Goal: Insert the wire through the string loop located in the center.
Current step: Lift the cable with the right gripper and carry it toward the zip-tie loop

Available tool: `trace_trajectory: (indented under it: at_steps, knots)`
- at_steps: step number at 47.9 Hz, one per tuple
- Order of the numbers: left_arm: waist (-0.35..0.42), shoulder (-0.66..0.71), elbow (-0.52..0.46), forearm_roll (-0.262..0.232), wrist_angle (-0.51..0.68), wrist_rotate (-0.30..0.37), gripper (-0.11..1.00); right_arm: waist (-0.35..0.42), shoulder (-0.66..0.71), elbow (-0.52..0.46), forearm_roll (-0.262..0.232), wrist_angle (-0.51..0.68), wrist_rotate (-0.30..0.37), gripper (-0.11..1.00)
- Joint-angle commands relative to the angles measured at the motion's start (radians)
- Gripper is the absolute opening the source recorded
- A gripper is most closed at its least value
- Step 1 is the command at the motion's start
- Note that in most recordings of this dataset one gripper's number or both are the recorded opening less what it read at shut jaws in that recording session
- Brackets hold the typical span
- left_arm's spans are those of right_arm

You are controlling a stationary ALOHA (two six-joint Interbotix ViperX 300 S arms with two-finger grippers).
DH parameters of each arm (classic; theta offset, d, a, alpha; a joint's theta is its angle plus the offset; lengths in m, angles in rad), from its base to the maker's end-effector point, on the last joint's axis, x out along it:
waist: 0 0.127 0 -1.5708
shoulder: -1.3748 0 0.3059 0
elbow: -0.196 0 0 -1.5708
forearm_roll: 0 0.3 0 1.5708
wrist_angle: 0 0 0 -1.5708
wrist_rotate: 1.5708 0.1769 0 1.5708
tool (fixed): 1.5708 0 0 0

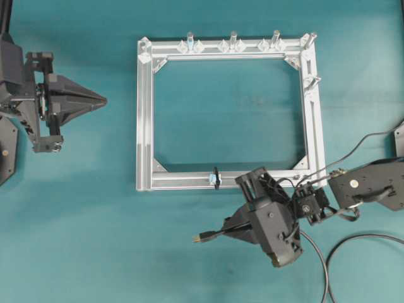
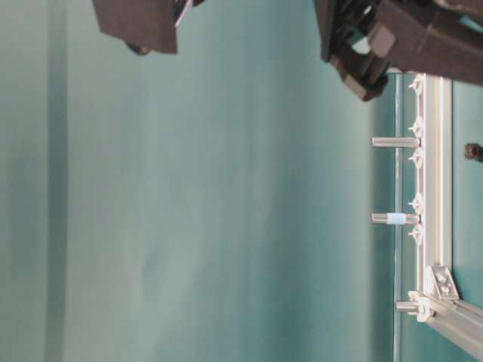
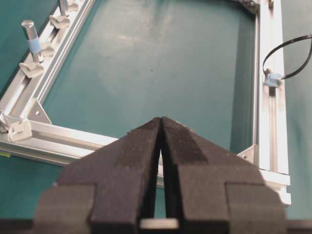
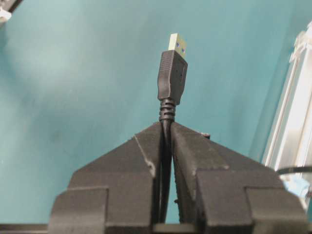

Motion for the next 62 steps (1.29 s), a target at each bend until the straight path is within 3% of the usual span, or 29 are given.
trace_trajectory:
  at_steps: [1,27,52,62]
  knots:
    - [0.0,0.002,-0.008,0.002,-0.005,0.0,0.05,0.002,-0.037,0.003,0.0,-0.005,-0.002,0.09]
    - [-0.002,0.002,-0.008,0.003,-0.005,0.0,0.05,-0.011,-0.133,0.141,0.0,0.002,-0.002,0.08]
    - [0.0,0.002,-0.006,0.002,-0.005,0.0,0.05,-0.152,-0.276,0.272,0.003,0.003,-0.002,0.08]
    - [-0.002,0.002,-0.008,0.002,-0.005,0.0,0.05,-0.163,-0.273,0.275,0.009,0.005,0.002,0.08]
